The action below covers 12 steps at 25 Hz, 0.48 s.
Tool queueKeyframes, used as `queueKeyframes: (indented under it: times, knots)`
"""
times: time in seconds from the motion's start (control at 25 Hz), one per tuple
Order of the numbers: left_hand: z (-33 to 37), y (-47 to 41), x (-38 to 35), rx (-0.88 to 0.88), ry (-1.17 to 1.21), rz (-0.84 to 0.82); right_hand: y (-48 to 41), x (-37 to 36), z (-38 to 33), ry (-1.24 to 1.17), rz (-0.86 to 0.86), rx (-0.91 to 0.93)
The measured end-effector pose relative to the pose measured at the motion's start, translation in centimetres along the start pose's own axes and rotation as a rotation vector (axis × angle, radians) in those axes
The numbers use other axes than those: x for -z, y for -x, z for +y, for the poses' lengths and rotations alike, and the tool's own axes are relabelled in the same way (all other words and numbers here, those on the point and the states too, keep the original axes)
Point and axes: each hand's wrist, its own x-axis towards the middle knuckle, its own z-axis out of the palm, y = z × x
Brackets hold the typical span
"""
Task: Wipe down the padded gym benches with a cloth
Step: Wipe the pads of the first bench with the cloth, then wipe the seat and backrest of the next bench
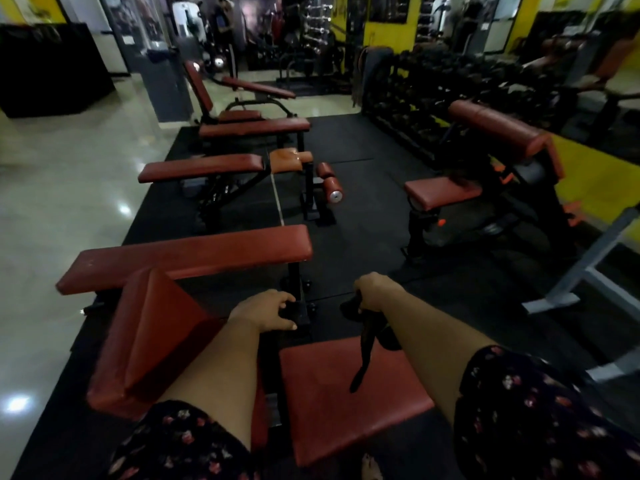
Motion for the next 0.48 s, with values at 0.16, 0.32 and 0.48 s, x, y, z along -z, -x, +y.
queueKeyframes:
  times: [0.16, 0.32, 0.48]
  knots:
    - [2.7, -0.1, -0.7, -0.058, -0.025, -0.035, 2.0, 0.9, 1.6, -0.031, 0.007, -0.049]
    - [6.1, -1.1, -0.5, -0.138, -0.038, -0.036, 4.2, 0.7, 4.3, -0.047, 0.003, -0.124]
    - [10.8, -2.3, 0.0, -0.225, -0.077, -0.052, 6.3, 0.5, 8.2, -0.068, 0.057, -0.217]
